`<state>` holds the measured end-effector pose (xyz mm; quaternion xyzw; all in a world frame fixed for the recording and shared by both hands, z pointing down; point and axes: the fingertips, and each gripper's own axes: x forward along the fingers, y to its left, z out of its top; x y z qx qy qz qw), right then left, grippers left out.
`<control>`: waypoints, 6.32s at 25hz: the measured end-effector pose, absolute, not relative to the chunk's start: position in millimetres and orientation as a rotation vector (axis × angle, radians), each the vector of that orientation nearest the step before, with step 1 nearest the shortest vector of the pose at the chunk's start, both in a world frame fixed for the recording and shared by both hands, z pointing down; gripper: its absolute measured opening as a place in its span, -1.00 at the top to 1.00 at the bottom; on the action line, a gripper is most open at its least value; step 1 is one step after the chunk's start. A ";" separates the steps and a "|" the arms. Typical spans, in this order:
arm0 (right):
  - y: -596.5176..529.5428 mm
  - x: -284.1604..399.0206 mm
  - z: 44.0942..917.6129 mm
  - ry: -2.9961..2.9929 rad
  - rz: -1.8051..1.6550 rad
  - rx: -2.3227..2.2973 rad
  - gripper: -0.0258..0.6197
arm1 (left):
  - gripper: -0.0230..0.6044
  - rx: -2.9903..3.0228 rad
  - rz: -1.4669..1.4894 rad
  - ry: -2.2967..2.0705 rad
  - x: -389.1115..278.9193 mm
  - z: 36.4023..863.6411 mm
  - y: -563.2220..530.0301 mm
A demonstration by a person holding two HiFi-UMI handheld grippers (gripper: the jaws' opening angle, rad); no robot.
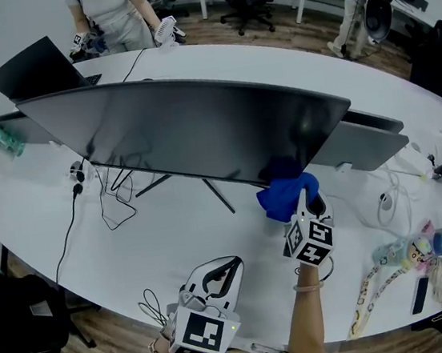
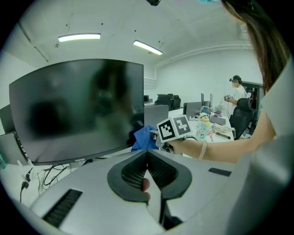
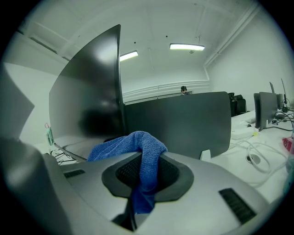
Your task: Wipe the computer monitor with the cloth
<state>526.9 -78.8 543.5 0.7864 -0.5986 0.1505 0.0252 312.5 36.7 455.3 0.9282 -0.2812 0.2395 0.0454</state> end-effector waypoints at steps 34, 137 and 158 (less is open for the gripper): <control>-75.9 523.5 589.9 -1.776 0.649 2.428 0.73 | 0.90 2.824 0.743 -0.830 306.4 461.7 31.9; -122.5 391.3 616.1 -1.632 0.863 2.421 0.73 | 0.90 2.839 0.792 -0.849 152.9 437.0 -39.1; -137.3 358.0 614.8 -1.660 0.858 2.412 0.73 | 0.90 2.837 0.794 -0.874 121.3 437.7 -51.1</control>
